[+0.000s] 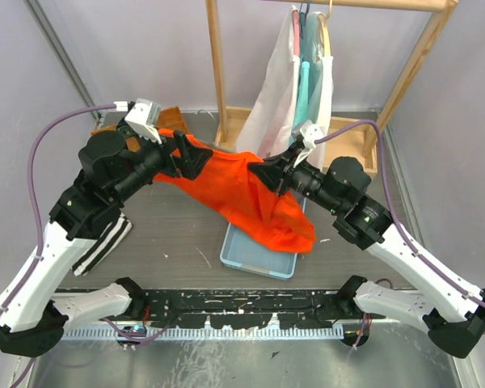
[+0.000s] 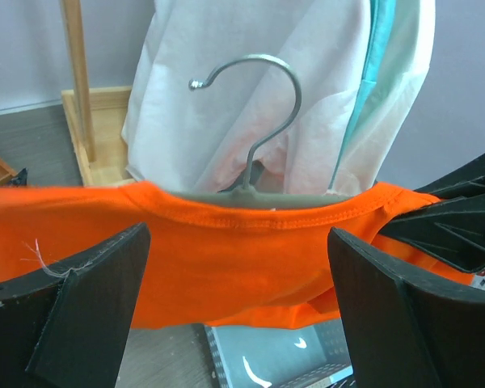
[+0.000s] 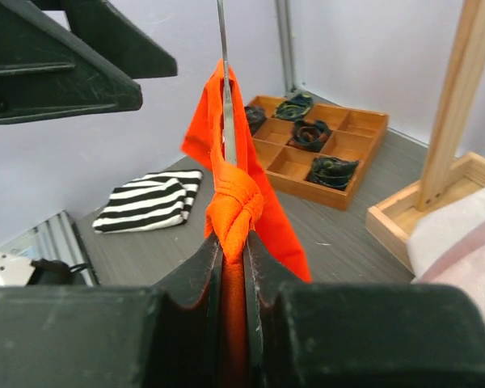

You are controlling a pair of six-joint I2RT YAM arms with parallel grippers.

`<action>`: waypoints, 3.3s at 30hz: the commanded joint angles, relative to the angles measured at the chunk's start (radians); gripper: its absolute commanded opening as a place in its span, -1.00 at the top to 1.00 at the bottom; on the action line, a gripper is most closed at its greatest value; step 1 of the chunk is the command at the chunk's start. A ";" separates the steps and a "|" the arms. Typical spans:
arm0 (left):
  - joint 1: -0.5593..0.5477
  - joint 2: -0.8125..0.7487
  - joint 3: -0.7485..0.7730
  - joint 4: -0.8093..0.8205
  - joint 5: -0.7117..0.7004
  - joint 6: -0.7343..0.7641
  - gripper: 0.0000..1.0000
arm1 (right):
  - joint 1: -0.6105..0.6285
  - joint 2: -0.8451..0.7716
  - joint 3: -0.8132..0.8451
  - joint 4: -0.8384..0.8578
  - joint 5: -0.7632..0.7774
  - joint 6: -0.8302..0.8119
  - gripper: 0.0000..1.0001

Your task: Remove the t-shirt from the hanger

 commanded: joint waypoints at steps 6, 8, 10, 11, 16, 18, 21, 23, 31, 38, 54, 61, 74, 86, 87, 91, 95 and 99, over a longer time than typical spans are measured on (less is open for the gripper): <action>-0.011 -0.016 -0.050 -0.008 -0.049 0.019 -0.96 | 0.089 -0.022 0.010 0.084 0.256 -0.064 0.99; -0.014 -0.015 -0.055 0.009 -0.055 0.023 -0.96 | 0.098 -0.022 0.010 0.085 0.259 -0.064 0.99; -0.018 -0.011 -0.053 0.027 -0.065 0.030 -0.96 | 0.105 -0.022 0.011 0.085 0.261 -0.065 0.99; -0.020 -0.007 -0.050 0.034 -0.067 0.035 -0.96 | 0.108 -0.023 0.012 0.085 0.261 -0.064 0.99; -0.041 0.023 -0.029 0.072 -0.073 0.059 -0.99 | 0.123 -0.025 0.019 0.079 0.271 -0.062 0.99; -0.053 0.030 -0.031 0.098 -0.080 0.068 -0.96 | 0.130 -0.025 0.021 0.077 0.275 -0.061 0.99; -0.072 0.039 -0.033 0.125 -0.098 0.082 -0.92 | 0.135 -0.025 0.022 0.076 0.278 -0.059 0.99; -0.083 0.042 -0.036 0.145 -0.117 0.098 -0.90 | 0.141 -0.025 0.024 0.074 0.278 -0.058 0.98; -0.091 0.053 -0.064 0.221 -0.132 0.112 -0.70 | 0.156 -0.034 0.021 0.073 0.281 -0.054 0.99; -0.091 0.066 -0.079 0.259 -0.117 0.120 -0.51 | 0.168 -0.044 0.026 0.074 0.272 -0.048 0.98; -0.091 0.087 -0.086 0.303 -0.112 0.121 -0.18 | 0.191 -0.057 0.019 0.082 0.266 -0.045 0.99; -0.091 0.094 -0.088 0.299 -0.096 0.114 0.22 | 0.198 -0.058 0.016 0.093 0.267 -0.038 0.99; -0.092 0.092 -0.087 0.297 -0.101 0.107 1.00 | 0.207 -0.061 0.015 0.098 0.267 -0.034 0.98; -0.092 0.102 -0.029 0.292 -0.149 0.126 1.00 | 0.207 -0.080 0.063 -0.018 0.278 -0.045 -0.32; -0.091 0.108 -0.015 0.284 -0.155 0.130 1.00 | 0.207 -0.089 0.058 -0.024 0.283 -0.048 -0.37; -0.091 0.124 0.044 0.251 -0.182 0.158 1.00 | 0.207 -0.133 0.046 -0.056 0.310 -0.059 -0.46; -0.091 0.127 0.083 0.234 -0.195 0.186 1.00 | 0.206 -0.178 0.044 -0.119 0.374 -0.079 -0.48; -0.091 0.142 0.144 0.188 -0.205 0.214 1.00 | 0.207 -0.238 0.036 -0.157 0.395 -0.089 -0.49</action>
